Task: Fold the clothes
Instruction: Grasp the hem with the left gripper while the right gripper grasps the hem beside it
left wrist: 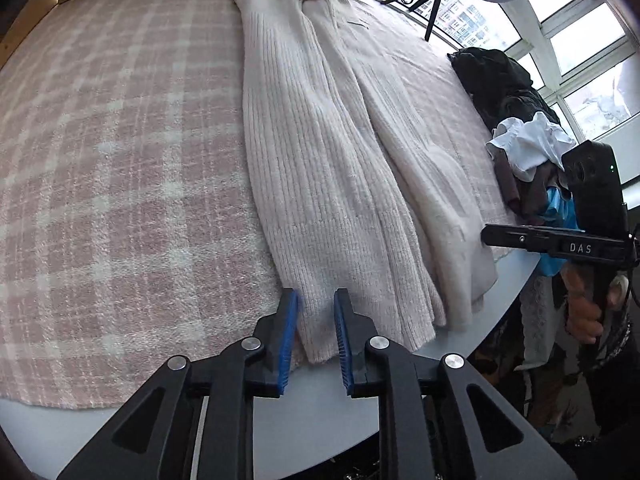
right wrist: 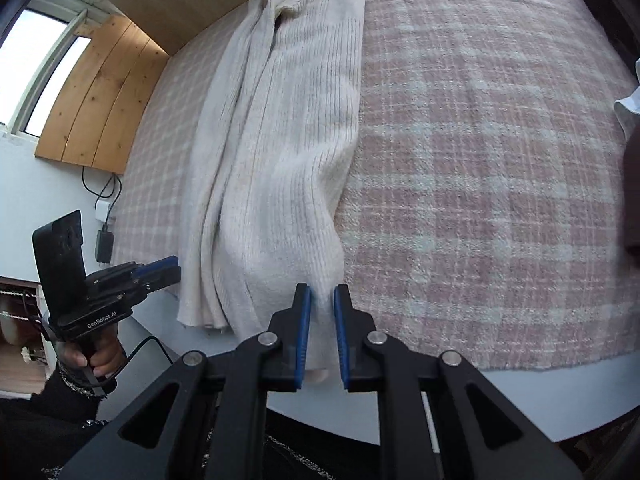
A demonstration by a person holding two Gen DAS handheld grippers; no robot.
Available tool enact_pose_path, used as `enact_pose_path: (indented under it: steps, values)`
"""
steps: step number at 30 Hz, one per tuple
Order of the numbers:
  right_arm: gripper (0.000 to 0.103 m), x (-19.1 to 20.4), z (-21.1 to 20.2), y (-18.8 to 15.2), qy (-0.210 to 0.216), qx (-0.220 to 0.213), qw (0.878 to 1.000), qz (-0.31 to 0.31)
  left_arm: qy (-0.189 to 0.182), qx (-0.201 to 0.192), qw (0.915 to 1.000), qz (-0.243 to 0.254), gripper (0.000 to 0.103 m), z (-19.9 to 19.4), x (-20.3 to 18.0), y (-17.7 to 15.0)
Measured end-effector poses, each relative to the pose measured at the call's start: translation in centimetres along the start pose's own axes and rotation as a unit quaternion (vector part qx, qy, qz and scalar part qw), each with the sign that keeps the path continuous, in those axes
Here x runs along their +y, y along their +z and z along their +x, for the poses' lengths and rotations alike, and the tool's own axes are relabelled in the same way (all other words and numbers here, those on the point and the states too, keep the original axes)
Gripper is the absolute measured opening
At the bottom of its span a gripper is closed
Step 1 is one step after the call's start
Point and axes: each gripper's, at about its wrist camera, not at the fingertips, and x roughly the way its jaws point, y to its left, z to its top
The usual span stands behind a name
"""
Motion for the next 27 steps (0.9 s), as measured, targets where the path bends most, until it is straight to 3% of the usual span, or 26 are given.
enact_pose_path:
  steps: [2, 4, 8, 13, 15, 19, 21, 26, 27]
  values:
    - [0.023, -0.7, 0.1, -0.2, 0.026, 0.001, 1.000, 0.001, -0.001, -0.002, 1.0000, -0.006, 0.023, 0.2, -0.3, -0.1]
    - [0.029, -1.0, 0.5, -0.3, 0.023, 0.003, 1.000, -0.008, 0.002, -0.005, 0.9999, -0.010, 0.023, 0.3, -0.7, -0.1]
    - [0.029, -1.1, 1.8, -0.4, 0.031, 0.021, 0.999, -0.023, 0.000, -0.004, 0.9998, -0.021, 0.025, 0.6, -1.2, -0.1]
    - [0.029, -0.2, 2.8, -0.5, 0.028, 0.032, 0.998, -0.056, 0.021, -0.008, 0.9996, -0.018, 0.027, 1.3, -2.3, 0.2]
    - [0.021, -0.3, 3.0, -0.5, 0.032, 0.034, 0.997, -0.057, 0.041, -0.012, 0.9991, -0.005, 0.026, 1.7, -3.3, 0.4]
    - [0.017, -0.6, 3.2, -0.3, 0.046, 0.035, 0.997, -0.051, 0.057, -0.024, 0.9980, 0.012, 0.013, 2.1, -4.7, 0.6]
    - [0.015, -0.9, 2.8, 0.1, 0.070, 0.036, 0.996, -0.033, 0.046, -0.022, 0.9987, 0.003, 0.012, 1.5, -4.4, 0.9]
    - [0.014, -1.8, -0.6, 1.4, 0.206, 0.008, 0.978, 0.038, 0.036, -0.043, 0.9984, -0.003, 0.010, -2.9, -4.6, 1.8]
    - [0.014, -2.2, -1.2, 1.5, 0.211, 0.000, 0.977, 0.042, 0.041, -0.050, 0.9979, 0.003, 0.003, -3.9, -4.8, 1.9]
